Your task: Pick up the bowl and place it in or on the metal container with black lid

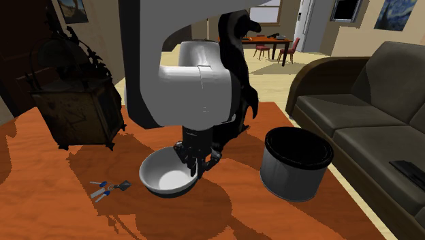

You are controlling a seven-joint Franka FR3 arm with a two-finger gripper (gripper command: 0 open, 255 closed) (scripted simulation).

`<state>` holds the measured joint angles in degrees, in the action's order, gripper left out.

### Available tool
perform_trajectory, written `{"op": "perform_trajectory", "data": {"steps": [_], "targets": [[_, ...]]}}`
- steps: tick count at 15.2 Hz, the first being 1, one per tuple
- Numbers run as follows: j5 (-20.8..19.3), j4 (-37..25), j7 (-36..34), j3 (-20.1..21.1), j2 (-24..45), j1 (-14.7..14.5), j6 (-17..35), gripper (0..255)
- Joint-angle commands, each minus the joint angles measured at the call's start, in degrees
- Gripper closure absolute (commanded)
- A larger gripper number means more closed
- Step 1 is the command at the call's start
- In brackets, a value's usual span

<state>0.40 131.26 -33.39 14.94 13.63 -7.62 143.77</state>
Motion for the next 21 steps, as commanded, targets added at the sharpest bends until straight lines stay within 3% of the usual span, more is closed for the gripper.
{"op": "perform_trajectory", "data": {"steps": [1, 6, 21], "targets": [[0.0, 0.0, 0.0, 0.0, 0.0, 0.0, 0.0, 255], [0.0, 0.0, 0.0, 0.0, 0.0, 0.0, 0.0, 255], [2.9, -2.3, 1.5, 0.8, -8.8, 0.7, -10.9, 255]]}}
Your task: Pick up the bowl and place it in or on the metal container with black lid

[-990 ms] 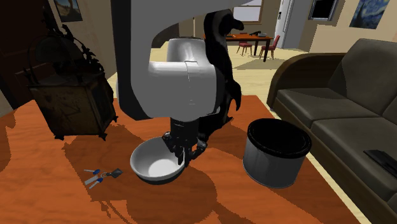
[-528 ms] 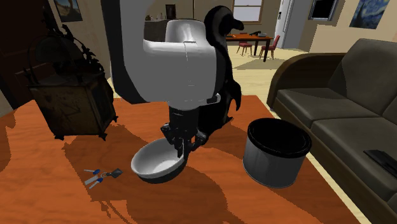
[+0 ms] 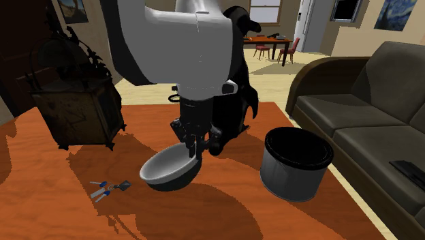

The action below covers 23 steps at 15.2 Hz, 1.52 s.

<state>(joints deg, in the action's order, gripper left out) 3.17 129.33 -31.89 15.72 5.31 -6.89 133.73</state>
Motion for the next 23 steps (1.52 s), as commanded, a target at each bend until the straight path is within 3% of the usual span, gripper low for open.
{"op": "perform_trajectory", "data": {"steps": [1, 23], "targets": [[0.3, -0.7, 0.1, 0.0, -1.0, 0.0, -1.6, 255], [2.1, -9.4, 0.8, -0.3, -9.2, 0.4, -18.3, 255]]}}
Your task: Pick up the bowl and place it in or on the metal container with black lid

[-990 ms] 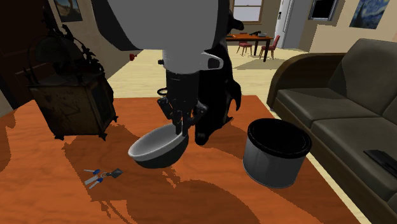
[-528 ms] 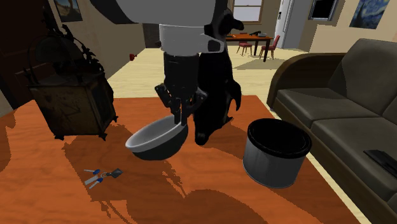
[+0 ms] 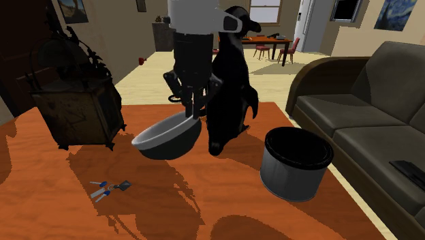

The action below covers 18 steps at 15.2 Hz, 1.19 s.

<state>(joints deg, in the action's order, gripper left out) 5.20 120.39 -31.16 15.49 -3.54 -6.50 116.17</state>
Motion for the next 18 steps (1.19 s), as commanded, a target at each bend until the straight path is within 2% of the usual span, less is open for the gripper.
{"op": "perform_trajectory", "data": {"steps": [1, 4, 11, 18], "targets": [[0.1, -1.0, 0.0, -0.1, -0.5, 0.0, -1.5, 255], [0.2, -2.6, 0.0, -0.1, -1.1, 0.1, -3.7, 255], [-0.3, -3.1, 9.6, -5.6, -2.5, 4.6, -6.2, 255], [-1.4, -6.7, 18.6, -10.8, -1.0, 9.0, -9.0, 255]]}}
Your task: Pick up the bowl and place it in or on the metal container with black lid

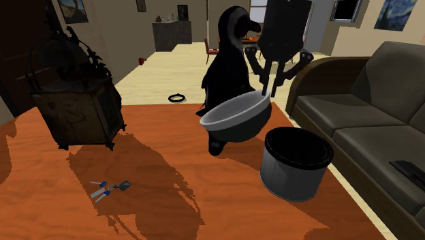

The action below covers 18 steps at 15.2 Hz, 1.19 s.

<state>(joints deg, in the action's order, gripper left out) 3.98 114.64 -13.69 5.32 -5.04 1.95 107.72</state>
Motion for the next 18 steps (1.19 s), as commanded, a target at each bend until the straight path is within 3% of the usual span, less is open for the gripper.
{"op": "perform_trajectory", "data": {"steps": [1, 15, 18], "targets": [[-0.3, -1.8, 2.4, -1.3, 0.9, 1.2, -1.0, 255], [-0.8, -20.3, 19.3, -10.0, 12.7, 10.0, -8.6, 255], [-0.8, -19.1, 19.6, -10.1, 13.0, 10.1, -7.2, 255]]}}
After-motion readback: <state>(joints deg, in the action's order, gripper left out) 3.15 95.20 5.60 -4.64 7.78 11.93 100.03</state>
